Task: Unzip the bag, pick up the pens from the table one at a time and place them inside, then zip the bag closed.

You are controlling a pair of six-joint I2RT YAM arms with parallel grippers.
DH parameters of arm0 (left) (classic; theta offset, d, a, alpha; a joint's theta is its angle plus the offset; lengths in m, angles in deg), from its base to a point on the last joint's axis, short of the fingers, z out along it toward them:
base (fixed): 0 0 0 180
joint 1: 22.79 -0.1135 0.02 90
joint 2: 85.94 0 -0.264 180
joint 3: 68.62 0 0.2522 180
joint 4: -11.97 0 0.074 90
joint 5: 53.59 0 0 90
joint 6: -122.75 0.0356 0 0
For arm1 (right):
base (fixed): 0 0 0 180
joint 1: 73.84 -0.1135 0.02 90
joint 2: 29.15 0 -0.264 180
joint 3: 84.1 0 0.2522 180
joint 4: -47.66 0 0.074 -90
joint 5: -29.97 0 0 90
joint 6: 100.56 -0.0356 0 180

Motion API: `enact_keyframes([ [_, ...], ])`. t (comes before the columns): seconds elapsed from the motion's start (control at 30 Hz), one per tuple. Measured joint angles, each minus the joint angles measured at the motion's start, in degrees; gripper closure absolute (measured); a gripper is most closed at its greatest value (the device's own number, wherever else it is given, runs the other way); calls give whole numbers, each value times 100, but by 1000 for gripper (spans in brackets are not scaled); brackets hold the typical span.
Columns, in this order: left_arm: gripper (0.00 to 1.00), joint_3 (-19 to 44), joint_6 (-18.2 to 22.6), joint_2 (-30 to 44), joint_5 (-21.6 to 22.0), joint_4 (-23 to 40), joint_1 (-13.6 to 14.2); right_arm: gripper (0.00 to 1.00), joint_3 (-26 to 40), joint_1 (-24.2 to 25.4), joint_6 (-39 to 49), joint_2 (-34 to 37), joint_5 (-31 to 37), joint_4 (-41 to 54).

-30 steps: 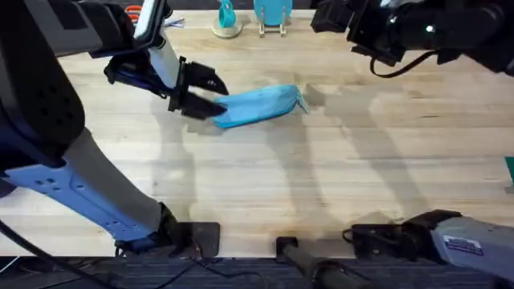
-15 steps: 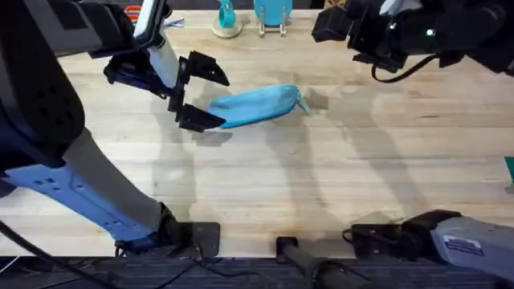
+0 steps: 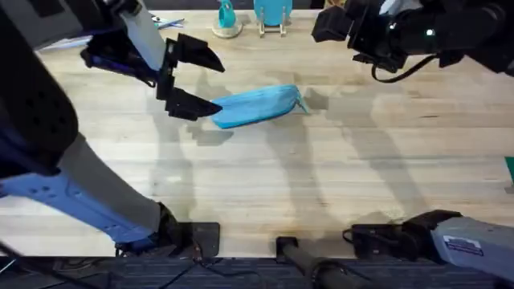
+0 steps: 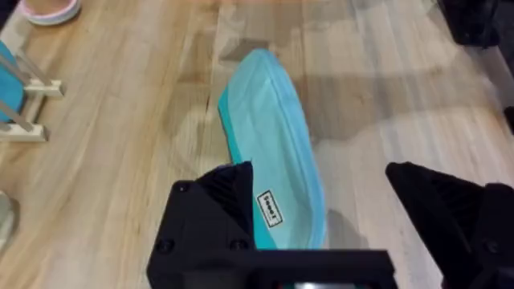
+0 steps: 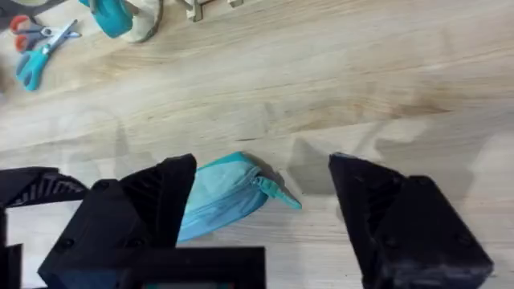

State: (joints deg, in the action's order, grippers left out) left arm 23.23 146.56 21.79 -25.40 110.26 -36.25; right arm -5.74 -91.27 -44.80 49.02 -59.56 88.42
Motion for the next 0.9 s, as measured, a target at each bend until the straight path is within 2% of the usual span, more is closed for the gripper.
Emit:
enact_keyframes([
  [0.1, 4, 2, -50, -327, 7, 62, -30, 4, 0, 0, 0, 0, 0, -54],
  [0.2, 4, 9, -319, -699, 7, -90, -32, 4, 0, 0, 0, 0, 2, -172],
  [0.37, 4, 34, -1263, -1258, 96, -362, -30, 4, 0, 0, 0, 0, 17, -436],
  [0.53, 4, 35, -2220, -1841, 659, -358, -30, 4, 0, -9, 89, 0, 20, -437],
  [0.57, 4, 35, -2764, -2209, 1075, -393, -30, 4, 0, -76, 347, -20, 22, -406],
  [0.67, 4, 35, -3554, -2602, 1571, -511, -30, 5, 0, -232, 765, -159, 22, -374],
  [0.9, 4, 35, -5830, -3230, 2896, -631, -30, 5, 0, -470, 1736, -835, 20, 18],
])
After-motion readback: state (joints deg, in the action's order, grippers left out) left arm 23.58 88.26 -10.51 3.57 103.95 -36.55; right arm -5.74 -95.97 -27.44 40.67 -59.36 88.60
